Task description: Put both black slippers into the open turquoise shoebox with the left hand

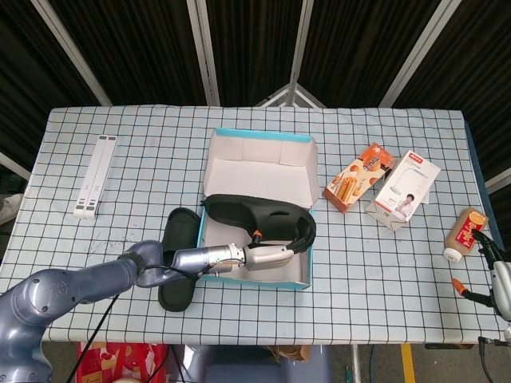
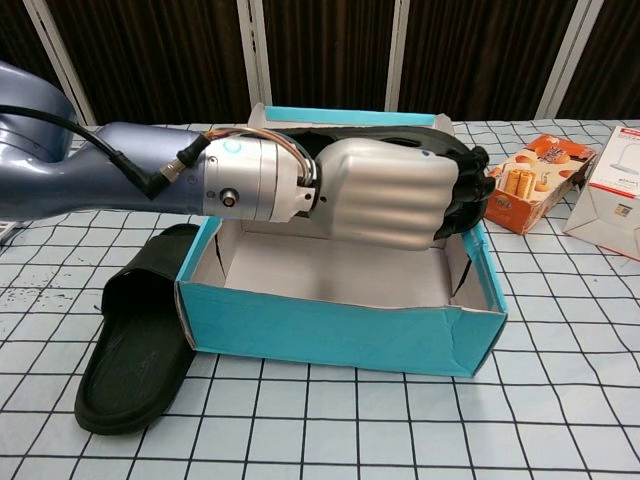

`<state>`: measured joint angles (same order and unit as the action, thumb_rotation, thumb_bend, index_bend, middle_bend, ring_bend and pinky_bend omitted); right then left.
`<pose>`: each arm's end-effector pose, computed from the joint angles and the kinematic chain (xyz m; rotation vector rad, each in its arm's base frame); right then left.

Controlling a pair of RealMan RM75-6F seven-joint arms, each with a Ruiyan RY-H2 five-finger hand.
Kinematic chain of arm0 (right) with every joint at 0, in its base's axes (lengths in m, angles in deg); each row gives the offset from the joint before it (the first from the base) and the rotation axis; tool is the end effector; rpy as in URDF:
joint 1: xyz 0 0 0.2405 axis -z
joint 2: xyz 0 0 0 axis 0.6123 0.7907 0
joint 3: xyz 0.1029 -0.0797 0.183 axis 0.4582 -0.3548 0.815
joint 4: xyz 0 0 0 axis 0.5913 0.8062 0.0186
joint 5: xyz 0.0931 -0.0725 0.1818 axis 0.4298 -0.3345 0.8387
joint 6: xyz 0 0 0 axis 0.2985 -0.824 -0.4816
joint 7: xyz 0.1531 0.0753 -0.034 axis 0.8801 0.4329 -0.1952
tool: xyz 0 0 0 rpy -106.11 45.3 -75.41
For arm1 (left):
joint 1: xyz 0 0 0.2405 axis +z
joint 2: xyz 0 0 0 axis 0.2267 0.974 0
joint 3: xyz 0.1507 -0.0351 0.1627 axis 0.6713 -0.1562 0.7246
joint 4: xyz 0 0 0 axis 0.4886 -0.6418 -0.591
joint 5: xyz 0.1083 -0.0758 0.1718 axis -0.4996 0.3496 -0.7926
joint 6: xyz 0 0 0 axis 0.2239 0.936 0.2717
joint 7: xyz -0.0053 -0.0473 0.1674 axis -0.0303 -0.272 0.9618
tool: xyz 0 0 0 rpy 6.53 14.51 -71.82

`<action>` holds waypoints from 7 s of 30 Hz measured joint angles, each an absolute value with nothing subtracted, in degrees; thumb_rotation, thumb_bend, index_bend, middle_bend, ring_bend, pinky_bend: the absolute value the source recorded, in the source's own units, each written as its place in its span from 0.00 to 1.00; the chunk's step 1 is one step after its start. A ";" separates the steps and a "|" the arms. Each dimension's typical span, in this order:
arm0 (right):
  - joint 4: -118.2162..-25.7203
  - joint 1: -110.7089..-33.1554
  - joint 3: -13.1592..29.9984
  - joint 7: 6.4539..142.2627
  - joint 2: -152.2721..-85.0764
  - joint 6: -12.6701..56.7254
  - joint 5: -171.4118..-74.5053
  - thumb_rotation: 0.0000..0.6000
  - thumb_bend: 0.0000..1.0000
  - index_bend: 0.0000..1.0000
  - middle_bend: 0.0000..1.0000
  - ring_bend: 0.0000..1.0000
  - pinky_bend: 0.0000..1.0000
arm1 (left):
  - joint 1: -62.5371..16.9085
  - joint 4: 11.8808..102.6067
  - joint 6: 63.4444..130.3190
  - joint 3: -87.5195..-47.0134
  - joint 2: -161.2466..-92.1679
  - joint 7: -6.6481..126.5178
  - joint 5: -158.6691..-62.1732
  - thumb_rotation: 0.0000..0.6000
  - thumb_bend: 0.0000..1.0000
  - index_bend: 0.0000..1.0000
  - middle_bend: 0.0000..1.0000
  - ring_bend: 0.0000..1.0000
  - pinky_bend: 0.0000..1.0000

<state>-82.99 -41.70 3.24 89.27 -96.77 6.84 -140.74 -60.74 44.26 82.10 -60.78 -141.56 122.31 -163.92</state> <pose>-0.3357 -0.2133 0.1689 1.2383 -1.0740 0.9118 0.0417 0.3218 -0.1130 -1.8637 1.5701 -0.6177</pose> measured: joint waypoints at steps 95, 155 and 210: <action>-83.03 -41.79 3.18 91.55 -96.05 9.07 -139.63 1.00 0.23 0.12 0.22 0.31 0.33 | -59.30 39.70 88.98 -58.57 -147.10 111.71 -158.74 1.00 0.35 0.00 0.00 0.00 0.20; -84.10 -42.07 3.01 90.13 -95.91 9.80 -139.60 1.00 0.23 0.12 0.22 0.31 0.33 | -25.24 96.59 97.42 -60.00 -110.22 93.02 -115.81 0.92 0.12 0.04 0.18 0.08 0.20; -83.97 -42.43 2.76 90.77 -95.57 10.80 -139.36 1.00 0.23 0.12 0.22 0.31 0.33 | -30.01 71.69 91.26 -61.06 -132.27 102.19 -108.88 0.96 0.32 0.21 0.33 0.08 0.20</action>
<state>-83.97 -42.43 2.76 90.77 -95.57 10.80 -139.36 -30.01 71.69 91.26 -61.06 -132.27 102.19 -108.88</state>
